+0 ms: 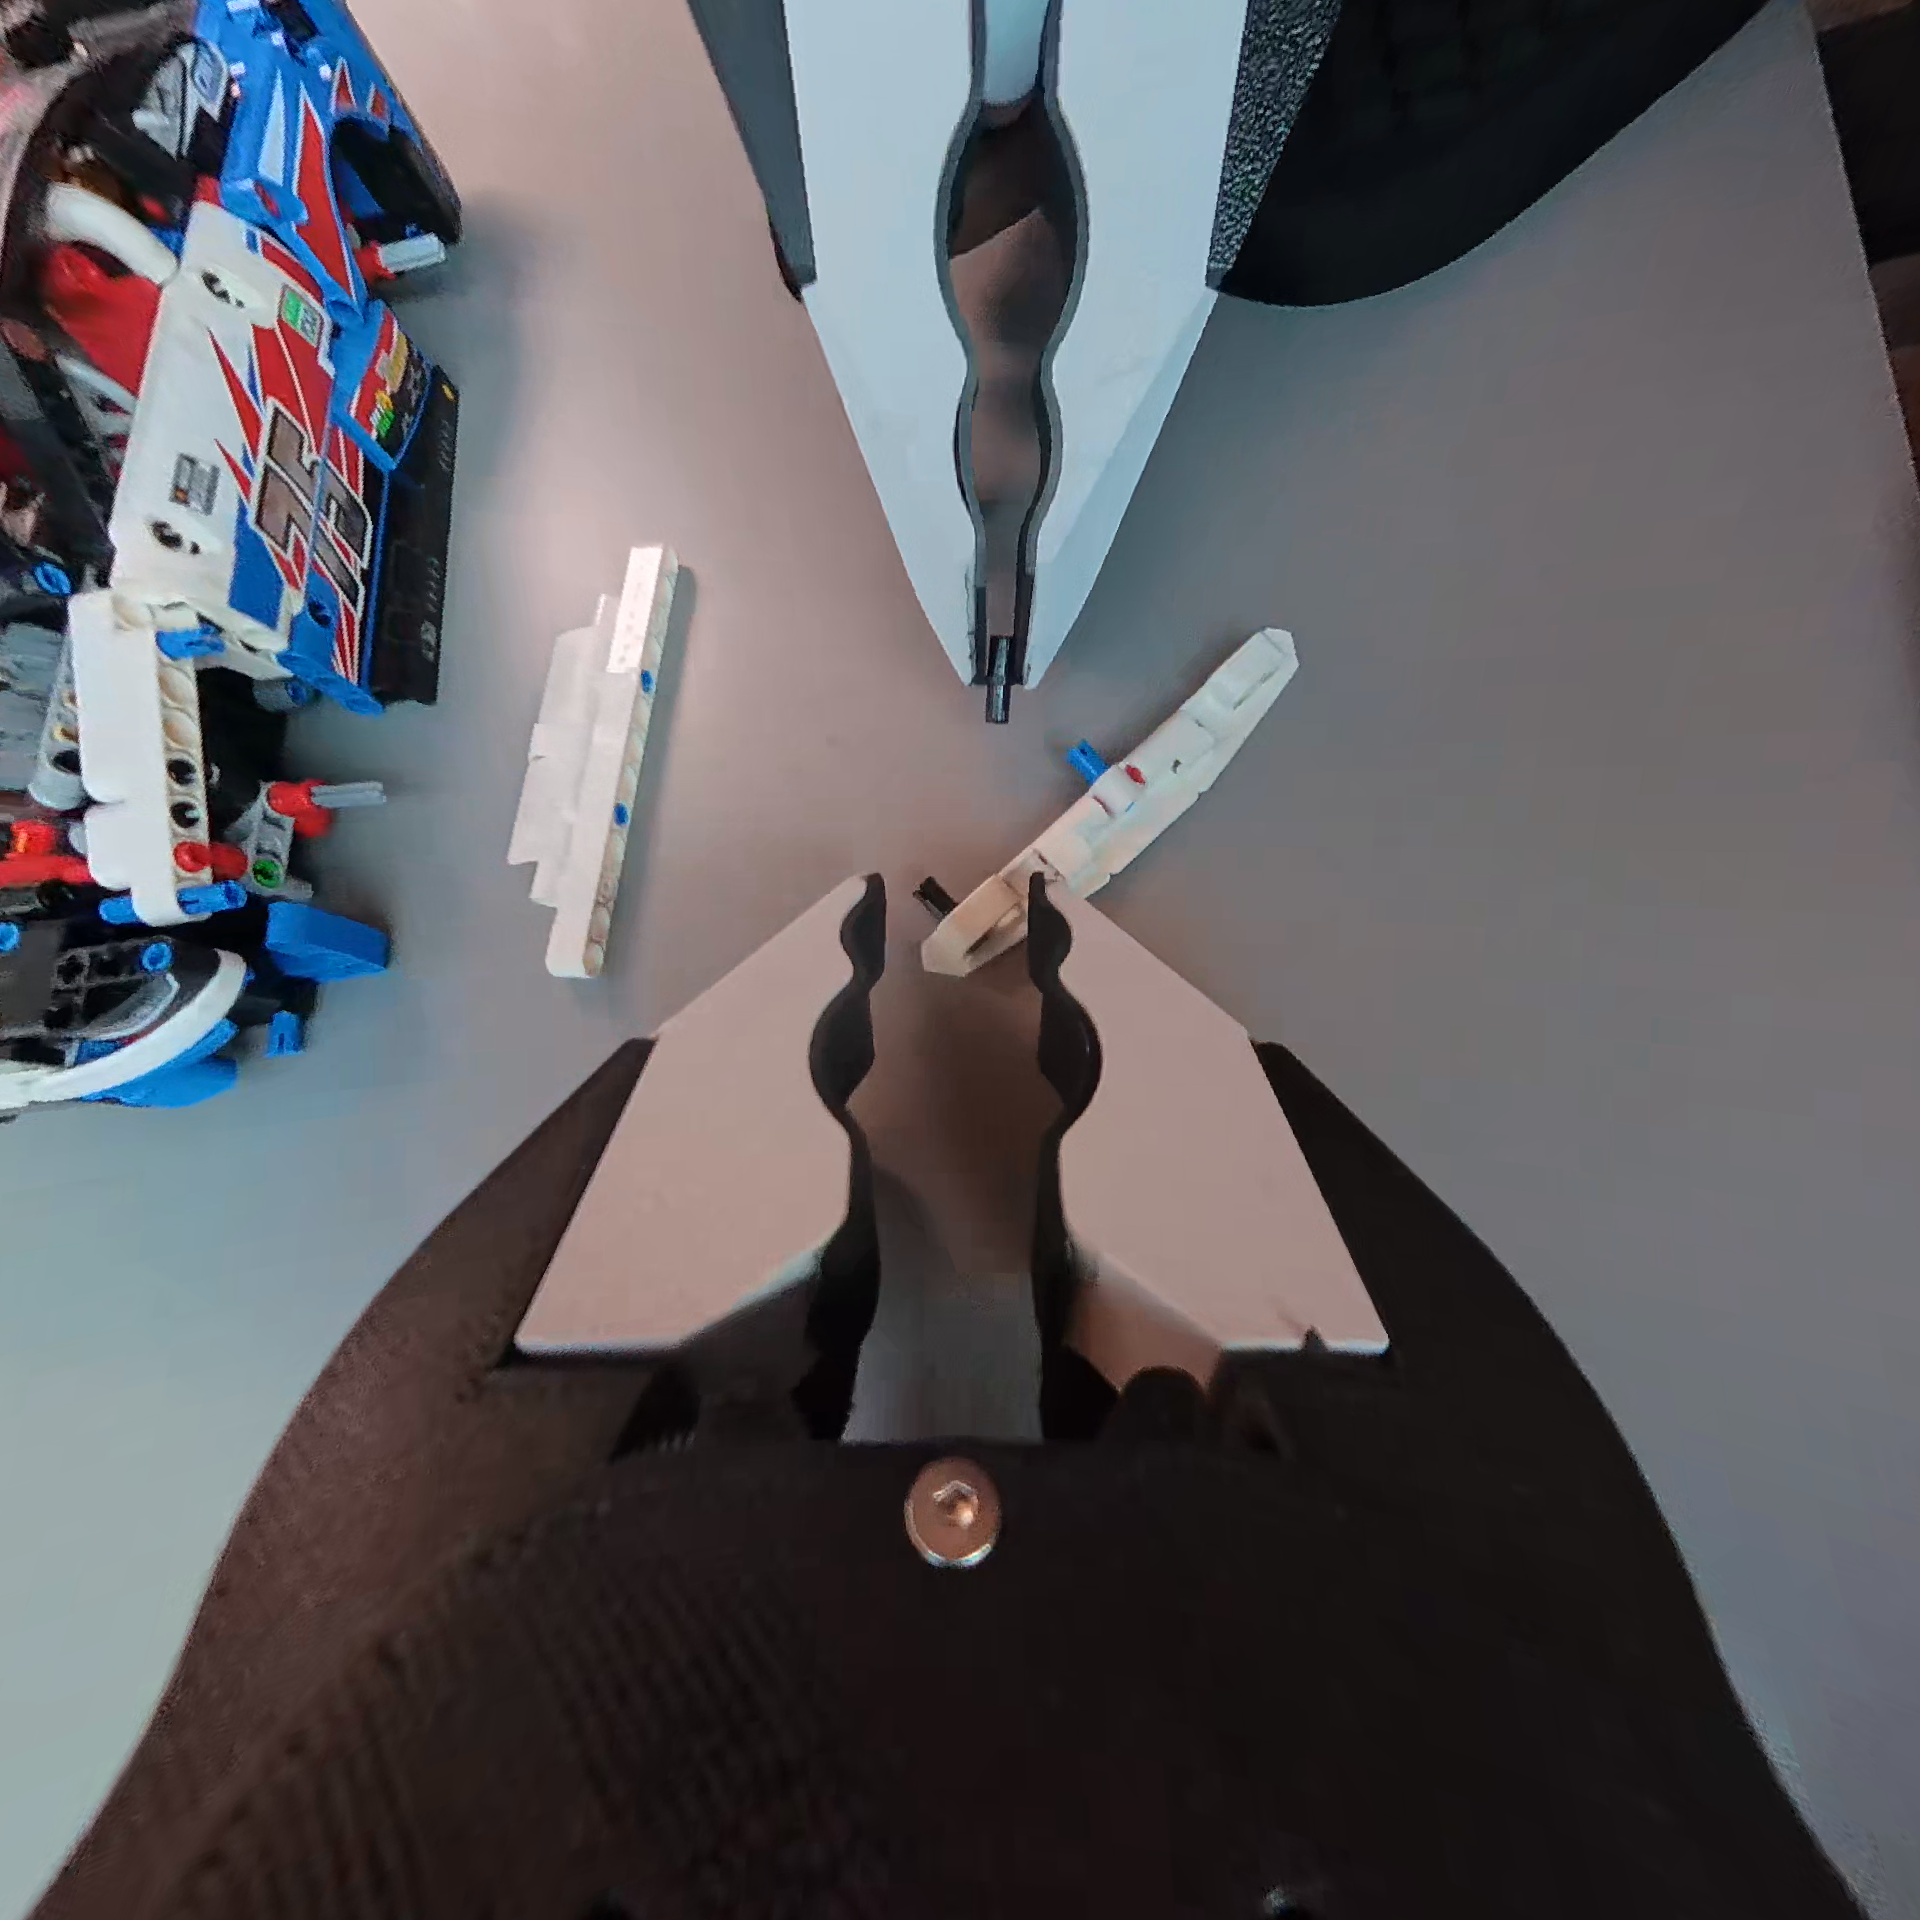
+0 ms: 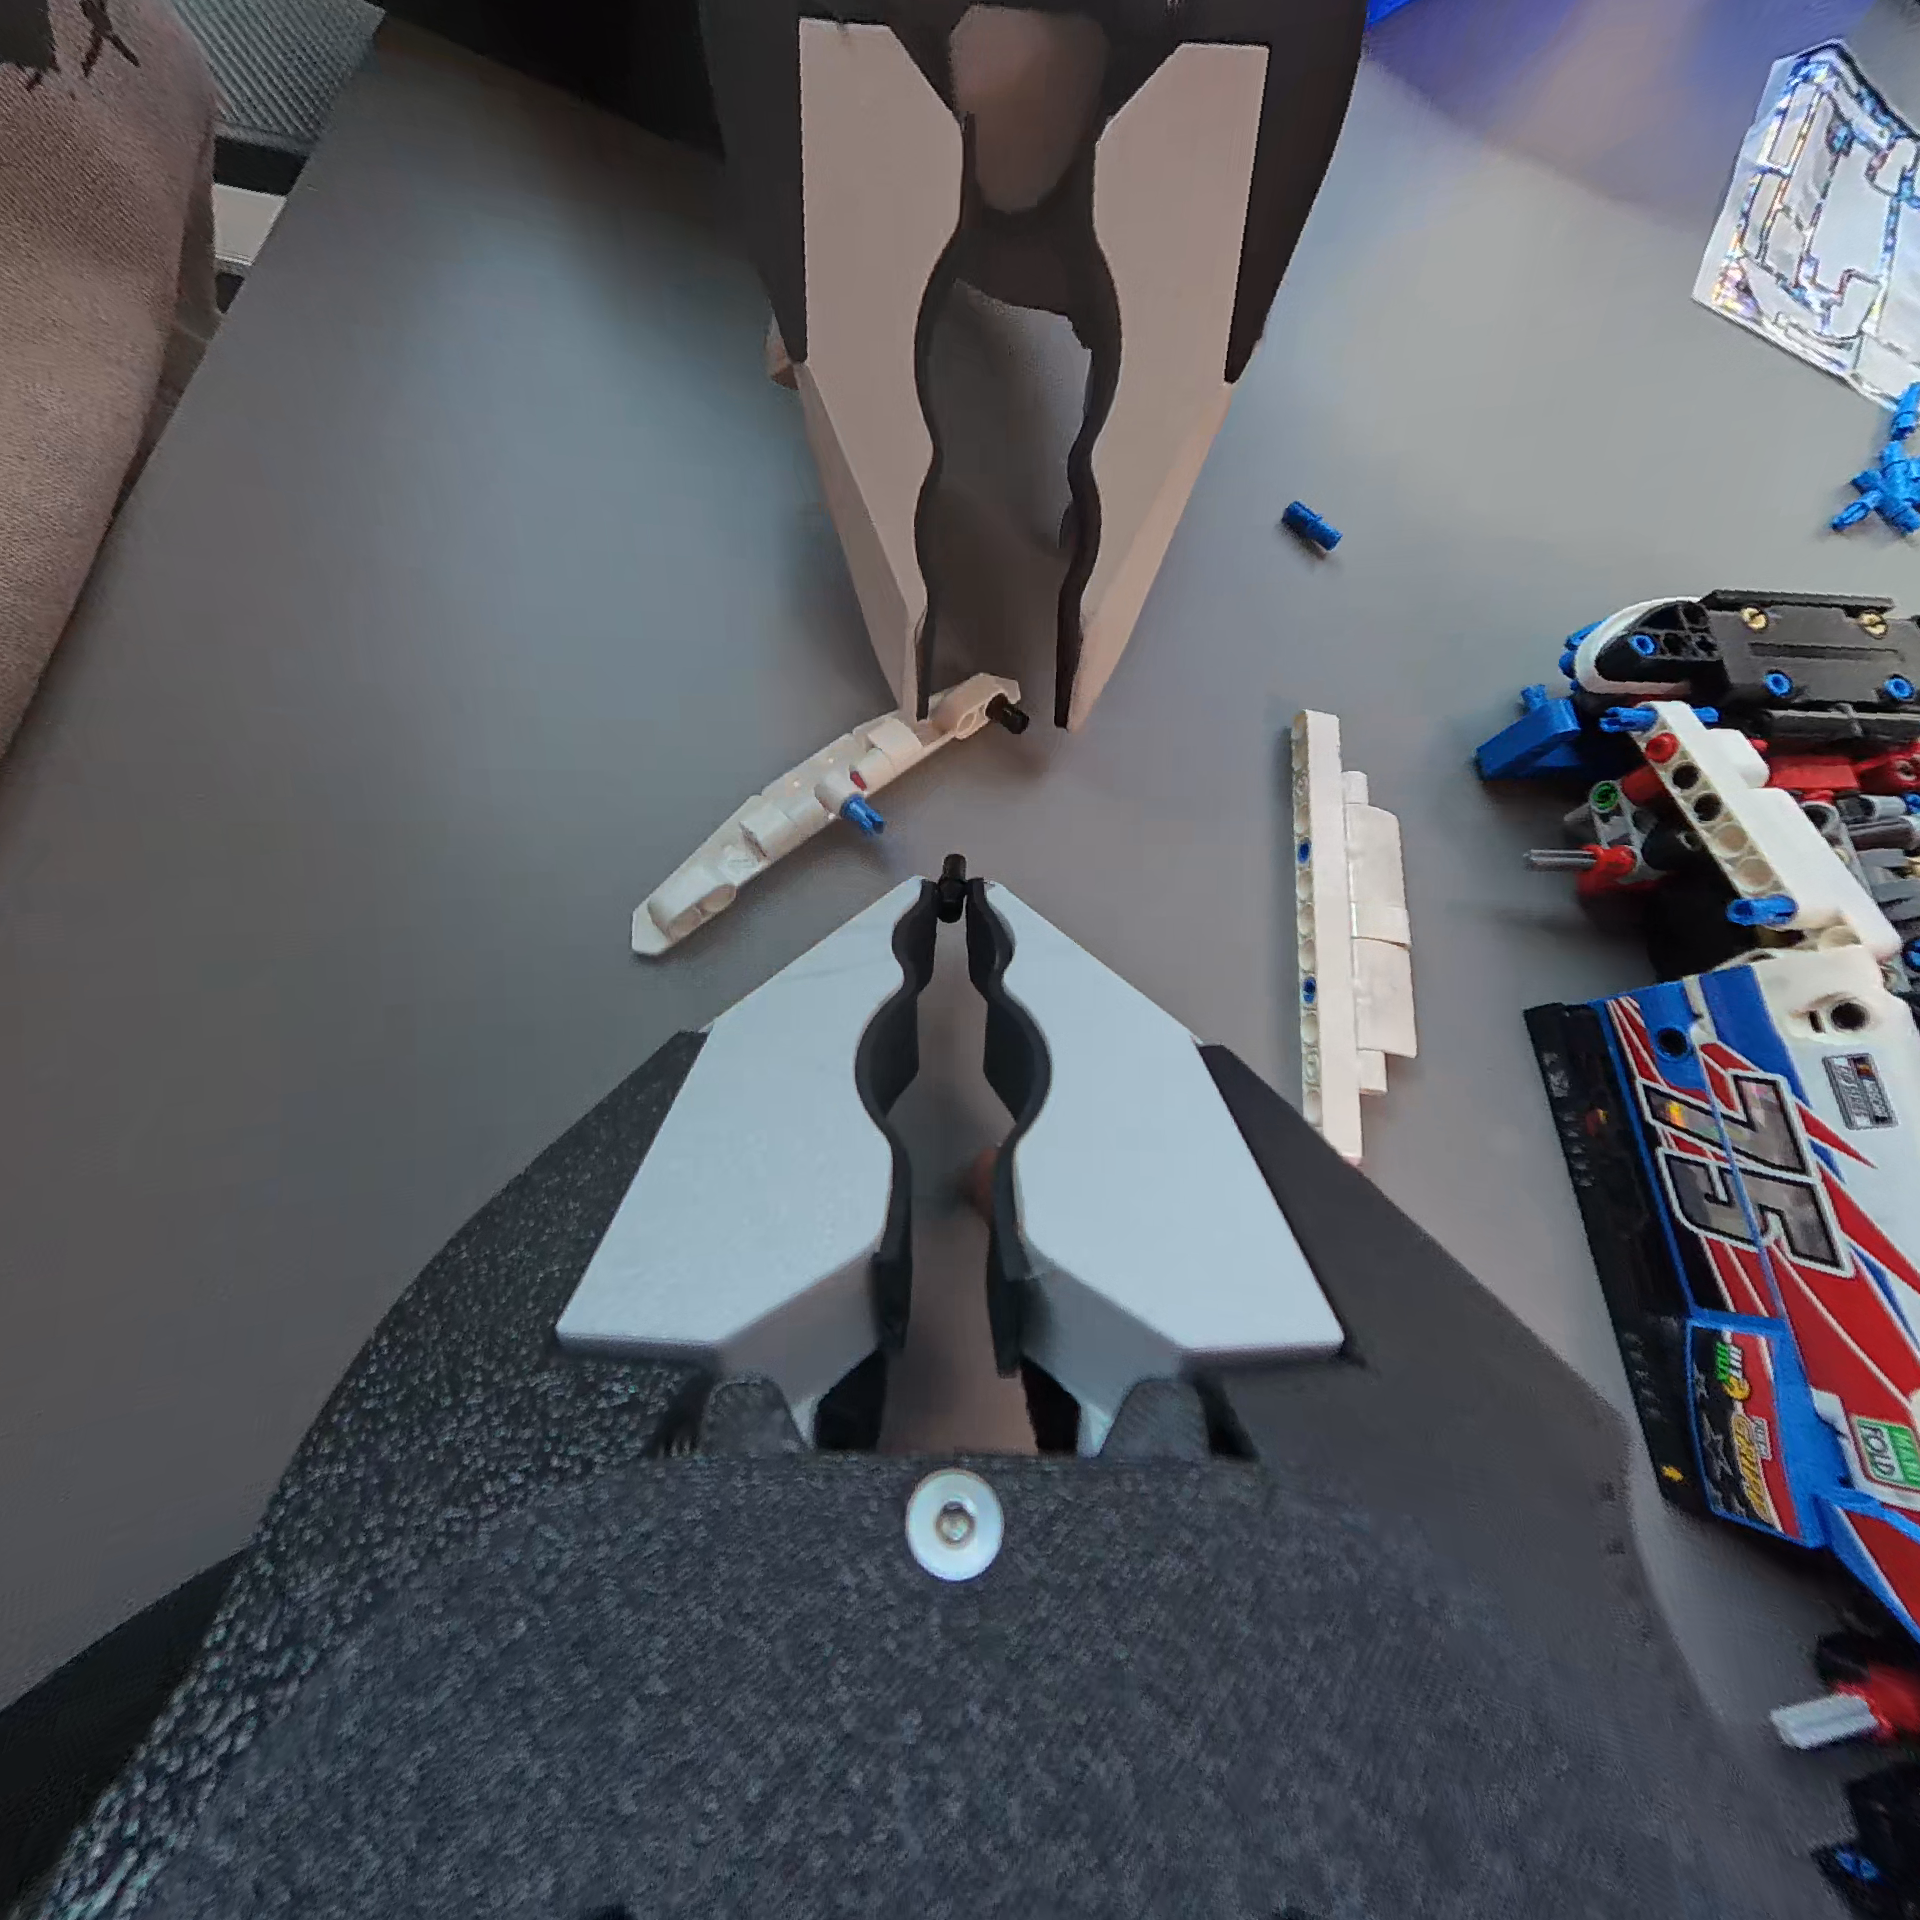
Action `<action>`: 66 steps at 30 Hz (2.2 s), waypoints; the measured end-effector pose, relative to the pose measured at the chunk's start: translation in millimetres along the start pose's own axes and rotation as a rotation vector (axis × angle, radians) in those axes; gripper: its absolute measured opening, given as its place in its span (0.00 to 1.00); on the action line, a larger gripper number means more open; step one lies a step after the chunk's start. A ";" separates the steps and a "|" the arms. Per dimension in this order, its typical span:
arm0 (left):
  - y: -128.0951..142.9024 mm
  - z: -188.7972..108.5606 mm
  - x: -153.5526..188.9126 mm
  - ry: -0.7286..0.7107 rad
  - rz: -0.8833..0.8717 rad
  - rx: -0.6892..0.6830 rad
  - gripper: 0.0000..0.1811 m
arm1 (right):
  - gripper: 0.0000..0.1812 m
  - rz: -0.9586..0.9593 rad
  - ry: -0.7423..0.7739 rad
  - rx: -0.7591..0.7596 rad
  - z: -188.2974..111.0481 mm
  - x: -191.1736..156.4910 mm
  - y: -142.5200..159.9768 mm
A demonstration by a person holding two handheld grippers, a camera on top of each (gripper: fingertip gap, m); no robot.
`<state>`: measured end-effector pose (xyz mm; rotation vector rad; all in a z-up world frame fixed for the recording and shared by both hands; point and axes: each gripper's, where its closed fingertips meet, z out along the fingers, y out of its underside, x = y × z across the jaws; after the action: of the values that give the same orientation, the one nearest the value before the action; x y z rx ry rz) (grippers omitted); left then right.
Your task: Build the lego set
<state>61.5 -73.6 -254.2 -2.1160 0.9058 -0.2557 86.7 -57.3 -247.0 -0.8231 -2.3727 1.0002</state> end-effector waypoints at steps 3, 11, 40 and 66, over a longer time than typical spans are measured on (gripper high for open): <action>6.4 -3.9 1.2 0.068 -0.131 -0.052 0.15 | 0.02 0.010 0.007 -0.002 -1.2 2.1 1.6; 7.7 -6.0 17.9 0.167 -0.126 -0.125 0.09 | 0.02 0.015 0.020 -0.001 -3.6 3.1 3.6; -7.1 -1.7 -20.1 -0.394 0.127 0.011 0.08 | 0.01 0.179 -0.018 -0.190 2.9 -16.1 6.3; -15.8 6.9 31.1 -0.051 0.120 0.072 0.15 | 0.02 0.107 0.044 -0.183 -14.6 -16.0 22.0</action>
<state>95.3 -84.0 -250.6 -1.9857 0.9752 -0.1691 114.7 -48.4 -256.6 -1.0379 -2.4301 0.8040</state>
